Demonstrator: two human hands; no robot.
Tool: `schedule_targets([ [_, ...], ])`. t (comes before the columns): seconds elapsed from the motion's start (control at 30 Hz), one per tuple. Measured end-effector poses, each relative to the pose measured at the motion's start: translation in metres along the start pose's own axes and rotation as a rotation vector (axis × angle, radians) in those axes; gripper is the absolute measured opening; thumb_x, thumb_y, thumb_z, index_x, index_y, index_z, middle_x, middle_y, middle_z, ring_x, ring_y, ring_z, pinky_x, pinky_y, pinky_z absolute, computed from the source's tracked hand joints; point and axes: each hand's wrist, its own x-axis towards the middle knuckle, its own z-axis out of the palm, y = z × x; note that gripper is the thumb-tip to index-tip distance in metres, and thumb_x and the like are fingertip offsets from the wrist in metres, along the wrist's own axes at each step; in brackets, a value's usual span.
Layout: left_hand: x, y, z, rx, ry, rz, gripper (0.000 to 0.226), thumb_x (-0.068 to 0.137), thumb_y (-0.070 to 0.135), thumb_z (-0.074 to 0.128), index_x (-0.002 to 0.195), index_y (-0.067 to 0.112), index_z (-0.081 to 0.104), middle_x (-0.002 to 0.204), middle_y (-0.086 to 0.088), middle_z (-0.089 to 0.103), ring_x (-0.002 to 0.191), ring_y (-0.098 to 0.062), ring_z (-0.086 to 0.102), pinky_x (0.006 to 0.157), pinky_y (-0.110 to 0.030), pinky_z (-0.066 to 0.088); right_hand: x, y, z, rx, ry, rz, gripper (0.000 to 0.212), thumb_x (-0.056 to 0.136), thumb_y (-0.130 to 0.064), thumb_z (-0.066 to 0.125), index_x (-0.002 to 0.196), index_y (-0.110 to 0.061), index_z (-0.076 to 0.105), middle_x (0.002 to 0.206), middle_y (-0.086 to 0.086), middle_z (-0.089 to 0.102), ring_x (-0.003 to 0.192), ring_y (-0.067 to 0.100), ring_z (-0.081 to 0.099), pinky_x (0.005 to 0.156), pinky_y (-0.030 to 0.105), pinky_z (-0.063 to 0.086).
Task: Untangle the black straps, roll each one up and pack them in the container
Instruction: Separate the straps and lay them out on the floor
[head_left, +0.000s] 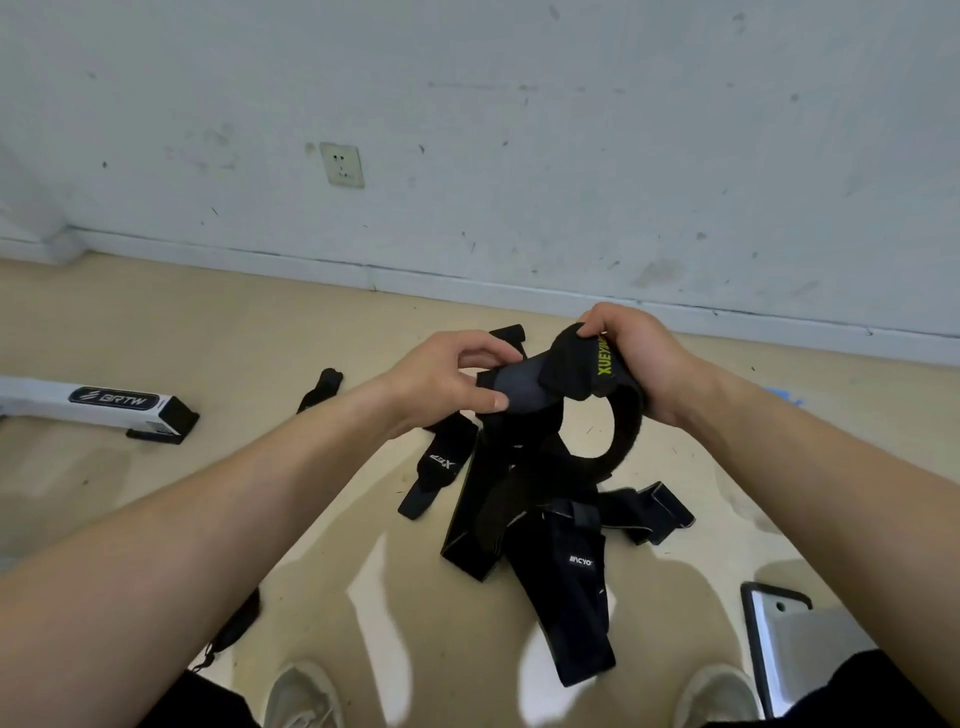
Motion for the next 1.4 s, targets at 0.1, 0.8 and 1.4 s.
schedule_targets([
  [0.1, 0.002, -0.004, 0.001, -0.104, -0.034, -0.036, 0.052, 0.081, -0.008, 0.076, 0.120, 0.025, 0.070, 0.127, -0.002, 0.071, 0.098, -0.024, 0.075, 0.095, -0.031, 0.056, 0.001, -0.002, -0.003, 0.036, -0.004, 0.033, 0.022, 0.090, -0.017, 0.044, 0.069, -0.012, 0.050, 0.055, 0.000, 0.051, 0.040, 0.014, 0.043, 0.043, 0.024, 0.031],
  [0.8, 0.000, -0.001, -0.003, -0.331, 0.152, -0.128, 0.012, 0.101, 0.010, 0.060, 0.105, 0.012, 0.071, 0.093, -0.002, 0.077, 0.084, -0.014, 0.072, 0.072, -0.020, 0.054, 0.012, 0.017, 0.001, -0.104, -0.197, 0.010, 0.024, 0.092, 0.006, 0.062, 0.105, -0.012, 0.071, 0.107, 0.011, 0.073, 0.093, 0.023, 0.069, 0.089, 0.032, 0.053],
  [1.4, 0.014, -0.018, 0.006, 0.550, 0.087, -0.197, 0.019, 0.090, 0.022, 0.079, 0.096, 0.011, 0.064, 0.086, 0.001, 0.065, 0.088, -0.020, 0.062, 0.065, -0.025, 0.046, 0.012, 0.028, 0.022, -0.437, -0.059, 0.070, 0.012, 0.077, -0.012, 0.086, 0.082, -0.018, 0.076, 0.101, 0.007, 0.074, 0.107, 0.026, 0.066, 0.103, 0.041, 0.051],
])
